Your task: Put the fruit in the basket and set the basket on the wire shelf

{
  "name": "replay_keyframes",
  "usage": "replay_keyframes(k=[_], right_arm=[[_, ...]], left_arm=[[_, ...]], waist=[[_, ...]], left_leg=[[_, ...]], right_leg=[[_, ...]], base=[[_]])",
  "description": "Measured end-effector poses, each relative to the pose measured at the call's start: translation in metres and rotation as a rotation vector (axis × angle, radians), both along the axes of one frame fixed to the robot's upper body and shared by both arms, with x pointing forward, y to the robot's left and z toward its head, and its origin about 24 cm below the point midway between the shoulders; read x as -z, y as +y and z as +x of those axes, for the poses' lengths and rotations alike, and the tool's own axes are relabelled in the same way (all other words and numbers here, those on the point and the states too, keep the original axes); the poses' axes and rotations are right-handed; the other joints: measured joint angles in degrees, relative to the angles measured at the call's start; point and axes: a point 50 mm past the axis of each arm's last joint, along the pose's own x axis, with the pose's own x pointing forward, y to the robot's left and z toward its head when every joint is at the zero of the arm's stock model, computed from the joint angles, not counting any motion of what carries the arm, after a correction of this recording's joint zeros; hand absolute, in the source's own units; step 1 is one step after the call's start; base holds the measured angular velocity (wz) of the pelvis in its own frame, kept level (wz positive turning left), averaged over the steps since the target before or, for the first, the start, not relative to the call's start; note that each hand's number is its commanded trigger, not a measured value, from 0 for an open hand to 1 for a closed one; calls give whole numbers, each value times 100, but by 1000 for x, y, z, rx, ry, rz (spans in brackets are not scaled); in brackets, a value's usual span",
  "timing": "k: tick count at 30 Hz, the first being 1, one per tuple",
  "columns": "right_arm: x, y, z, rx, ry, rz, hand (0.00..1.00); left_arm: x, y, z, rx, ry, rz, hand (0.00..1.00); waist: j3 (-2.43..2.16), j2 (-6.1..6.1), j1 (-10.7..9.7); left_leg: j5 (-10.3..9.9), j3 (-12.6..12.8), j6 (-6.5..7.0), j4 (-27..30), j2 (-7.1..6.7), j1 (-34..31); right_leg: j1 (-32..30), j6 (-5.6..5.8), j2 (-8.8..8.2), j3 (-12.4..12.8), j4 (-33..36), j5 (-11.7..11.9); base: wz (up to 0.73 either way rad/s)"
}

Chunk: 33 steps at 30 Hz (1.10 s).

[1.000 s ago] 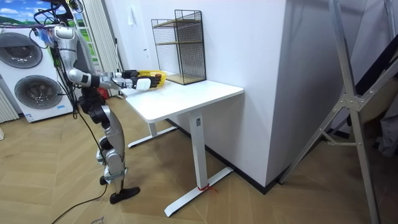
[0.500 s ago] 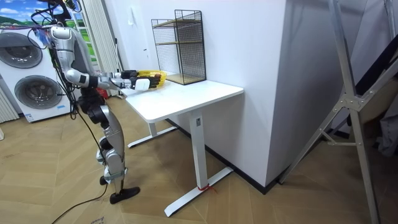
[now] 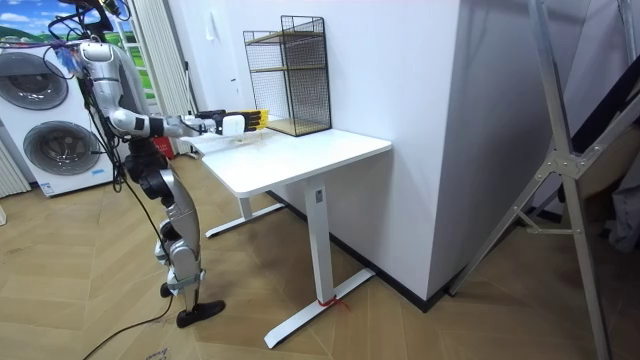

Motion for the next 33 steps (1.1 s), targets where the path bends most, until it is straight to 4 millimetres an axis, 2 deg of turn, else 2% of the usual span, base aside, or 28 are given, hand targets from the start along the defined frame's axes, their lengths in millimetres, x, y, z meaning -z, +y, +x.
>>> replay_keyframes(k=[13,29,32,33], right_arm=[[-9,1,5,0,-38,-34,0],[-11,2,5,5,-48,-38,0],[-11,1,5,8,-46,-31,0],[-11,1,5,10,-45,-28,0]], left_arm=[[-2,1,2,16,-19,41,0],[-3,0,2,27,-33,87,0],[-5,0,4,30,-46,96,0],[-6,0,5,29,-52,94,0]], waist=[[20,35,-7],[17,33,-5],[19,35,20],[31,53,21]], left_leg=[[-1,-2,0,-40,2,-1],[-2,-6,0,-15,9,4],[-47,-23,-8,182,51,-36],[-134,-27,-24,356,115,-97]], right_leg=[[-17,0,2,-8,45,0],[-12,0,1,-17,59,0],[-13,-3,8,-68,114,1],[-33,-15,44,-107,191,-8]], base=[[0],[0],[0],[0]])
